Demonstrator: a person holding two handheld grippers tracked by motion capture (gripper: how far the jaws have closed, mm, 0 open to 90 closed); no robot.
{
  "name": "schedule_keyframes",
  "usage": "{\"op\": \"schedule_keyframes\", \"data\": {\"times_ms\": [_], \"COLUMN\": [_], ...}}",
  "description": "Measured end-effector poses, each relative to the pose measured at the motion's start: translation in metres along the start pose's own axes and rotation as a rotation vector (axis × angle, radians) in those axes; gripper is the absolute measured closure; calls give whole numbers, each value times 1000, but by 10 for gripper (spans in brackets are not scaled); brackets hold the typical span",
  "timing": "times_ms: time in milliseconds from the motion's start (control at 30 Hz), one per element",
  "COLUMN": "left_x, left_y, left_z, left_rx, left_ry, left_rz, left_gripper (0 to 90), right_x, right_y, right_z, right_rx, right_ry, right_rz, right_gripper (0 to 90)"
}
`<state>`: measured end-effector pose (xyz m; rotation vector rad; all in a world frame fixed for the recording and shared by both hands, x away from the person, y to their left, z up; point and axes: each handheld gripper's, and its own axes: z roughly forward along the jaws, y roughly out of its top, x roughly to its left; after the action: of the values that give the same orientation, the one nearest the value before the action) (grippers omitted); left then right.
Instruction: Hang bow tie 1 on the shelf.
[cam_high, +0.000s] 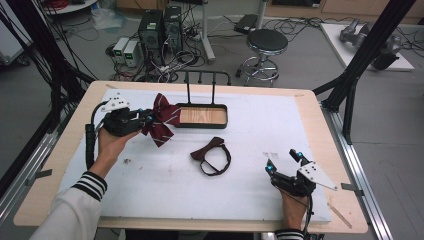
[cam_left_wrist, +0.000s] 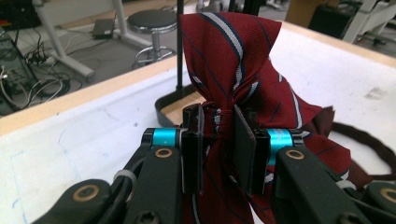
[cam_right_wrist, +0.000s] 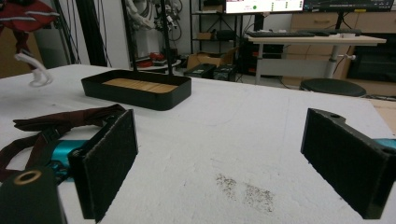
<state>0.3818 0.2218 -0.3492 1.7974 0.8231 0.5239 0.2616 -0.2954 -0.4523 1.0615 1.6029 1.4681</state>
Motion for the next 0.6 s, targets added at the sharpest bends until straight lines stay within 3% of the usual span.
{"op": "schedule_keyframes", "data": {"times_ms": [267, 600], "left_x": [-5, -12], "left_y": [14, 25], "left_z": [0, 3], "left_rx": [-45, -62], "left_ry": [-5, -6], "left_rz": [1, 29], "left_gripper": [738, 738], "right_x": [0, 0], "right_y": [0, 0], "right_z": [0, 0], "right_rx": [0, 3], "right_ry": [-1, 0], "right_rz": [1, 3], "right_gripper": [100, 100]}}
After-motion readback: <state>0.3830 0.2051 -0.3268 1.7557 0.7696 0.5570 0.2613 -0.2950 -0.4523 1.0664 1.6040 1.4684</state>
